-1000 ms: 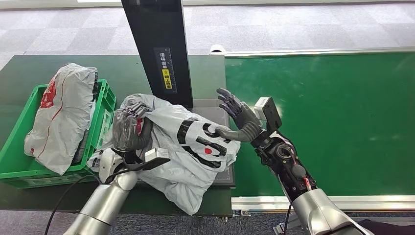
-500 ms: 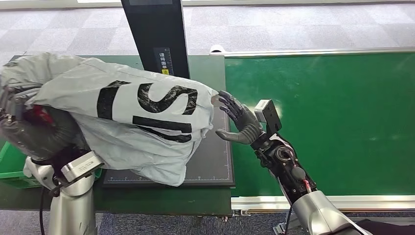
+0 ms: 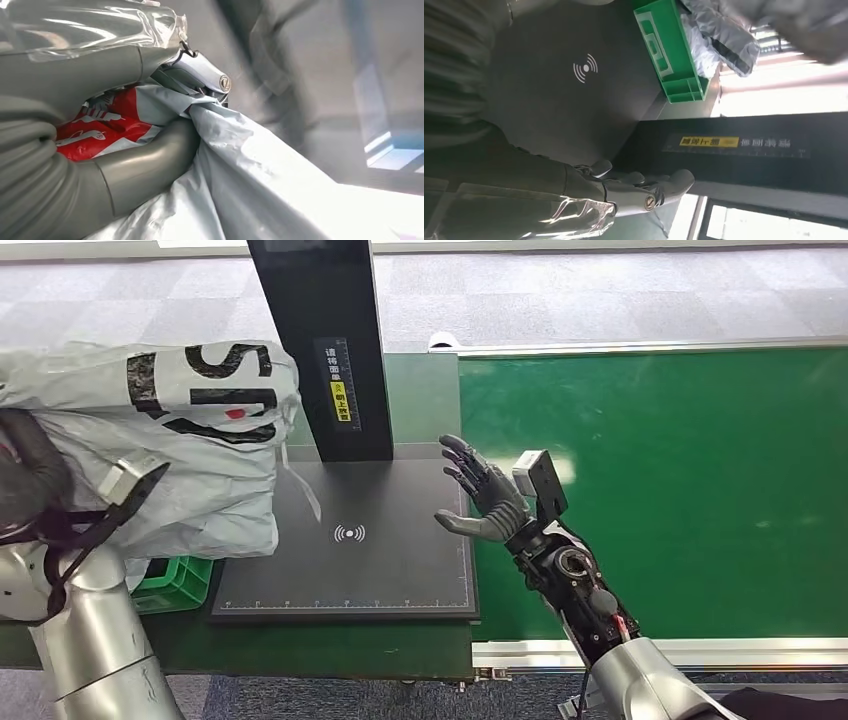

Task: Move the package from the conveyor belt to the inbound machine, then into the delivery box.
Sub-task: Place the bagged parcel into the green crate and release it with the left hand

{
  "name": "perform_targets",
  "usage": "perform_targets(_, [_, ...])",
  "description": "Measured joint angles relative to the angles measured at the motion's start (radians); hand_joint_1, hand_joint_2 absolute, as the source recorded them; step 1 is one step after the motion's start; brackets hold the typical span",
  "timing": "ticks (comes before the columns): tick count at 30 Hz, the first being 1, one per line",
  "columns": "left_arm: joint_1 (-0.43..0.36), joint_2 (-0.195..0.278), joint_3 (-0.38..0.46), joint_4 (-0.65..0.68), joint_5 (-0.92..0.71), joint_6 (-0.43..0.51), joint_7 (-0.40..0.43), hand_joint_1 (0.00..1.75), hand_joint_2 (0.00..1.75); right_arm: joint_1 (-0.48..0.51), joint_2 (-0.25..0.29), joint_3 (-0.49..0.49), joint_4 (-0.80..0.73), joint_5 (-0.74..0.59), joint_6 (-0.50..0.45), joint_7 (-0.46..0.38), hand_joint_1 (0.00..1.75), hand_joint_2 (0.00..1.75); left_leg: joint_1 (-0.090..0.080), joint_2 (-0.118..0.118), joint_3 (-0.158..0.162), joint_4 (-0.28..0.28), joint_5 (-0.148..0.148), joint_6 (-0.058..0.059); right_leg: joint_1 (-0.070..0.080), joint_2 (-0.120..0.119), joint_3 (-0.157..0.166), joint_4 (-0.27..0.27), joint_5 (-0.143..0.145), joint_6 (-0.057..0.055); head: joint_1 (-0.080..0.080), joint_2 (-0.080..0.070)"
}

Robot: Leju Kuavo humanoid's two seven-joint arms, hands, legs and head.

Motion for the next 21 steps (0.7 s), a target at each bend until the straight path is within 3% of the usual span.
perform_targets(3, [-0.034, 0.040, 0.080, 0.160, -0.118, 0.000, 0.186, 1.75, 1.75, 0.029, 0.017, -0.031, -0.018, -0.056, -0.091, 0.023, 0.00, 1.75, 0.000, 0.001, 0.000, 0.000, 0.000, 0.000, 0.000, 0.002, 0.000, 0.000, 0.000, 0.000, 0.000, 0.000])
perform_targets(6, [-0.049, 0.079, 0.108, 0.276, -0.169, 0.000, 0.301, 1.75, 1.75, 0.050, 0.033, -0.052, -0.033, -0.081, -0.160, 0.037, 0.00, 1.75, 0.001, 0.001, -0.001, 0.000, 0.000, 0.000, 0.001, 0.002, -0.001, 0.000, 0.000, 0.000, 0.000, 0.000])
perform_targets(10, [-0.055, 0.132, 0.116, 0.379, -0.197, 0.001, 0.419, 1.75, 1.75, 0.079, 0.058, -0.065, -0.039, -0.101, -0.286, 0.054, 0.00, 0.00, 0.001, 0.002, -0.001, 0.000, -0.001, -0.001, 0.001, 0.002, -0.001, 0.000, 0.000, 0.000, 0.000, 0.000])
perform_targets(14, [-0.066, 0.169, 0.121, 0.410, -0.187, 0.001, 0.429, 1.75, 1.75, 0.101, 0.081, -0.067, -0.035, -0.135, -0.380, 0.112, 0.00, 0.00, 0.001, 0.001, -0.001, 0.000, -0.001, -0.001, 0.001, 0.002, -0.001, 0.000, -0.001, 0.000, 0.000, 0.000])
perform_targets(18, [-0.092, 0.184, 0.144, 0.451, -0.171, 0.001, 0.401, 1.75, 1.75, 0.113, 0.093, -0.060, -0.033, -0.189, -0.359, 0.118, 0.00, 0.00, 0.001, 0.001, -0.001, 0.000, -0.001, -0.001, 0.001, 0.002, -0.001, 0.000, -0.001, 0.000, 0.000, 0.000])
perform_targets(21, [-0.111, 0.192, 0.159, 0.500, -0.158, 0.001, 0.396, 0.47, 1.75, 0.118, 0.091, -0.052, -0.039, -0.225, -0.335, 0.111, 0.00, 0.00, 0.001, 0.001, -0.001, 0.000, -0.001, -0.001, 0.001, 0.002, -0.001, 0.000, 0.000, 0.000, 0.000, 0.000])
